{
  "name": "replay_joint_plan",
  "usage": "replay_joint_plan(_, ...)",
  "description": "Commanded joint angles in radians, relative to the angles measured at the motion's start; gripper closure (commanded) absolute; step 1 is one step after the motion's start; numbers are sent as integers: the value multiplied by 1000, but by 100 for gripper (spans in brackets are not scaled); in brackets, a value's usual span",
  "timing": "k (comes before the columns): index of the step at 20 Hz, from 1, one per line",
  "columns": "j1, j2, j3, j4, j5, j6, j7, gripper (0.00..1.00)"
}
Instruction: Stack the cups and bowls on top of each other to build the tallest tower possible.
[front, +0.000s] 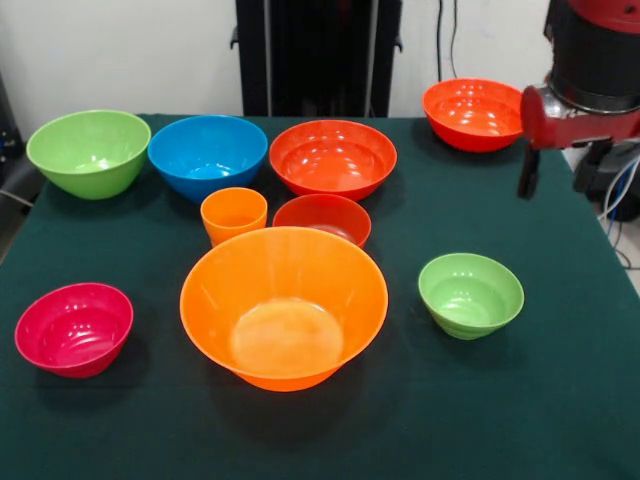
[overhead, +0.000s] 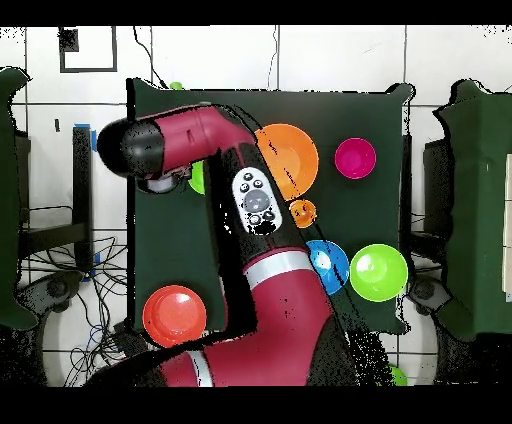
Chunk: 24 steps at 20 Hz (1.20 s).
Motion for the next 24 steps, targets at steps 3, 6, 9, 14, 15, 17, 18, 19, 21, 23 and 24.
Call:
replay_joint_plan(3, 84, 86, -112, 130, -109, -212, 175, 0)
replay_joint_plan(6, 113, 127, -152, 100, -120, -252, 189, 0)
replay_joint_plan(9, 139, 158, -186, 67, -117, -278, 196, 0)
replay_joint_plan(14, 156, 178, -216, 26, -98, -296, 153, 0)
replay_joint_plan(15, 160, 177, -221, 14, -98, -291, 140, 0)
replay_joint_plan(17, 161, 169, -227, -9, -96, -276, 112, 0)
replay_joint_plan(18, 158, 159, -230, -15, -97, -270, 96, 0)
replay_joint_plan(19, 159, 147, -232, -26, -92, -253, 83, 0)
replay_joint_plan(21, 147, 120, -222, -46, -72, -208, 45, 0)
replay_joint_plan(23, 137, 99, -211, -63, -50, -166, 20, 0)
replay_joint_plan(24, 130, 98, -202, -76, -39, -149, 8, 0)
